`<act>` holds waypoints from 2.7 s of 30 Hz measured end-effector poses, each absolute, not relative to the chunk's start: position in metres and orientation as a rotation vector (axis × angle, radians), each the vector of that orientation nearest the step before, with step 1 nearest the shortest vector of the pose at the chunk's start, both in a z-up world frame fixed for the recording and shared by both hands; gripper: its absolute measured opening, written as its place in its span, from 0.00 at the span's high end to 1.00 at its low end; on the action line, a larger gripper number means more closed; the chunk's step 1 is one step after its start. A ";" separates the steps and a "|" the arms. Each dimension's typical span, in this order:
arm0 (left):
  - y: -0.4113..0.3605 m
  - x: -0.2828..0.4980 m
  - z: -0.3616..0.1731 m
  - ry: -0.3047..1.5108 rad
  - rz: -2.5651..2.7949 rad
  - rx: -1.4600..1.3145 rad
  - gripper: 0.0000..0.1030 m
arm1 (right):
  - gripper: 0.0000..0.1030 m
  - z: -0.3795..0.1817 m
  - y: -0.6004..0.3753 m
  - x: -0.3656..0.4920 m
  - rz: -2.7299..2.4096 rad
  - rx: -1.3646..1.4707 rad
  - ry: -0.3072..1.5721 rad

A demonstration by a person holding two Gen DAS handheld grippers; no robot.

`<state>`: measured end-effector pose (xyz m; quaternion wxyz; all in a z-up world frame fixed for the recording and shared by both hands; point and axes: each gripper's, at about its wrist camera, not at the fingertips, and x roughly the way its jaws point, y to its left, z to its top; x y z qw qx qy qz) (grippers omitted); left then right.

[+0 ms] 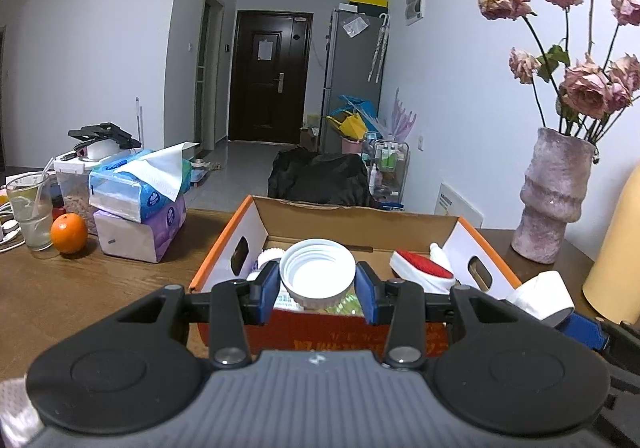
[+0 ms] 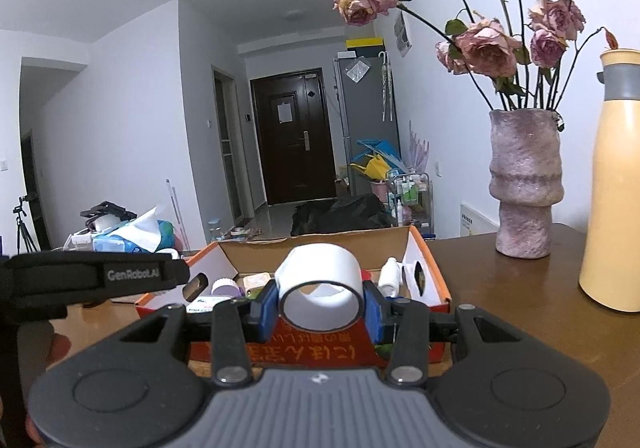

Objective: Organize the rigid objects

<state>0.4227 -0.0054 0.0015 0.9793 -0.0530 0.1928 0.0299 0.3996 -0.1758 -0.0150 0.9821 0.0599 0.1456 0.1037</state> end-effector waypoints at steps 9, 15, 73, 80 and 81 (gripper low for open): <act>-0.004 0.452 0.001 0.382 0.079 -0.106 0.60 | 0.59 -0.013 -0.168 0.432 0.213 0.128 0.279; -0.005 0.474 0.000 0.372 0.087 -0.091 0.60 | 0.59 -0.015 -0.165 0.460 0.214 0.129 0.284; 0.010 0.309 0.050 0.274 0.096 -0.002 0.00 | 0.00 0.045 -0.216 0.325 0.221 0.064 0.162; 0.006 0.207 0.045 0.309 0.108 0.001 0.00 | 0.00 0.042 -0.229 0.226 0.219 0.064 0.194; 0.005 0.196 0.044 0.315 0.107 -0.002 0.00 | 0.00 0.042 -0.229 0.212 0.222 0.062 0.197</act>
